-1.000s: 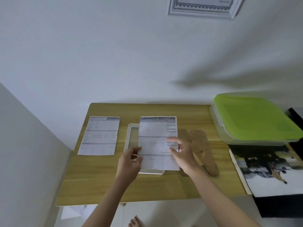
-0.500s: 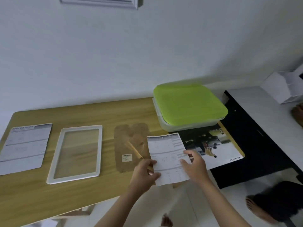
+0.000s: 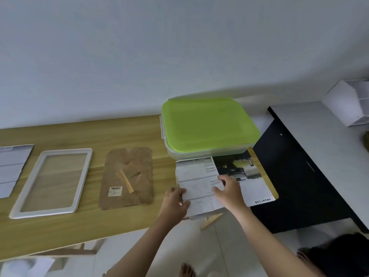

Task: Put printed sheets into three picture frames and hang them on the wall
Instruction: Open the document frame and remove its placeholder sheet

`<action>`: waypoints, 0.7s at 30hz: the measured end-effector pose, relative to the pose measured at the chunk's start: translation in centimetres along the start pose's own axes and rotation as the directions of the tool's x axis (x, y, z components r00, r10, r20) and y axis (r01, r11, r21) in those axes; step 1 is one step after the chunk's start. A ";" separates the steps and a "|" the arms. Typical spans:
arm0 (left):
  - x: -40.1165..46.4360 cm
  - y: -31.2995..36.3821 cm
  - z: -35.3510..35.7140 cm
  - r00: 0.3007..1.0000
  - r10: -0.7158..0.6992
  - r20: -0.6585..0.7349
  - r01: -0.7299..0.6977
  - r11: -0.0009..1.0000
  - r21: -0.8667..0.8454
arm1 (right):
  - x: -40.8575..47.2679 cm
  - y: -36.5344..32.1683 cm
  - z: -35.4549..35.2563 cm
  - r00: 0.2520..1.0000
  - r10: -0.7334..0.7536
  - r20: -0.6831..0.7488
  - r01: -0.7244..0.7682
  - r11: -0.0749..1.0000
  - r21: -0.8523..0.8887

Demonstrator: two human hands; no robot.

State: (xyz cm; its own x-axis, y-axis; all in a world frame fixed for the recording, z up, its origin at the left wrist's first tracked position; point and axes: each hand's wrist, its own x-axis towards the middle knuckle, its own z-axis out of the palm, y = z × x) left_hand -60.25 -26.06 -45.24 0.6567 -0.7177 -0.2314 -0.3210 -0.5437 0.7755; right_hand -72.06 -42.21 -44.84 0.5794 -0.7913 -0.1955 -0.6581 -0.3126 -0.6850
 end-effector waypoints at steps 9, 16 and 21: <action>0.3 -1.0 1.1 0.998 0.025 -0.058 -0.020 0.995 0.093 | 0.8 2.4 1.0 0.991 -0.127 -0.036 0.125 0.991 -0.042; 0.3 -1.1 0.8 0.997 -0.022 -0.068 0.022 1.000 0.001 | 0.6 1.6 1.5 0.986 -0.125 -0.111 0.123 0.992 -0.027; -0.5 -2.5 -3.1 0.980 -0.032 -0.199 0.018 0.997 -0.073 | 0.1 -2.5 4.0 0.934 -0.292 -0.207 0.289 0.956 -0.047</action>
State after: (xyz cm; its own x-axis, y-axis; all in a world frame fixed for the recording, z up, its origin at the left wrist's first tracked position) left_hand -57.73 -23.00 -45.23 0.7890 -0.5994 -0.1348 -0.2587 -0.5232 0.8120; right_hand -68.44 -39.44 -45.92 0.6337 -0.7563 0.1625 -0.4849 -0.5521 -0.6783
